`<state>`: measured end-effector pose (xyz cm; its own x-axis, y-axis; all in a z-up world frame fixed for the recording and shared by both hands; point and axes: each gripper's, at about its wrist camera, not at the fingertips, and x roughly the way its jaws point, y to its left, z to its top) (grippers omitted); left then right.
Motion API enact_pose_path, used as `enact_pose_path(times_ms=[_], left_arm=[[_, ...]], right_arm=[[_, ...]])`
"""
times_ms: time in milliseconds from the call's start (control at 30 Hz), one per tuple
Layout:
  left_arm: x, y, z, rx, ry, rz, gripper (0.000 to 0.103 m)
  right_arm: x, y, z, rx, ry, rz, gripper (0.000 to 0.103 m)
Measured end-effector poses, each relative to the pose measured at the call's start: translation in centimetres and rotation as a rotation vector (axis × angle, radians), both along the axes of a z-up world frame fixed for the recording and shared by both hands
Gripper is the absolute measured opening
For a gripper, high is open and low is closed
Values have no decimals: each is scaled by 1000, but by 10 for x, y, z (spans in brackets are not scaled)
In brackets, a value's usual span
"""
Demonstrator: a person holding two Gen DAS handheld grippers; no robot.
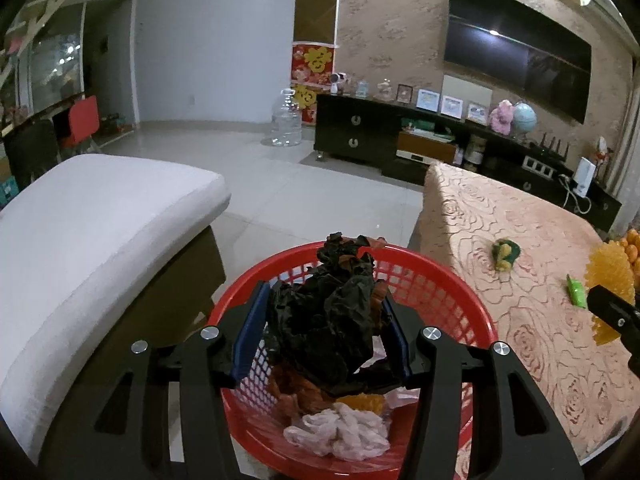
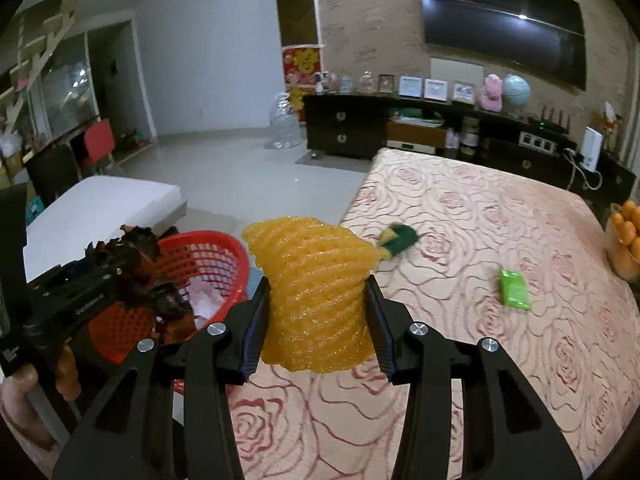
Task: Collect trash
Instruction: 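Carry the black bag and yellow net over the red wastebasket, then open both grippers to drop the black bag and yellow net into the wastebasket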
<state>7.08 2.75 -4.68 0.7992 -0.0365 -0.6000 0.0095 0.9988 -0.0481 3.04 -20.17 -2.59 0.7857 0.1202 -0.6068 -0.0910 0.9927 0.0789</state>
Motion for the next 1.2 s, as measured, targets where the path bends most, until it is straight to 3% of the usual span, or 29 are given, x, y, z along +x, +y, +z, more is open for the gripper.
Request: enact_pose_path(times_ms=[233,300,400,867,1067,1200], left_arm=[[6,8,-4,-31,21,11,57],[5,11,-4,-48,21,16,71],[4,17,-1,-69,5,31,79],[-2,38,7,-132,-32,99,82],[-2,44,11,-146,-42,116,82],[-2,46,11,-146,-42,114,82]], right_arm=[[19,23,-5,2,21,51,44],[23,27,-6,3,24,62,44],[29,32,-6,6,29,76,44],[55,75,-19,1,78,188,50],[57,84,-23,9,77,221,69],[54,82,-24,17,81,210,73]])
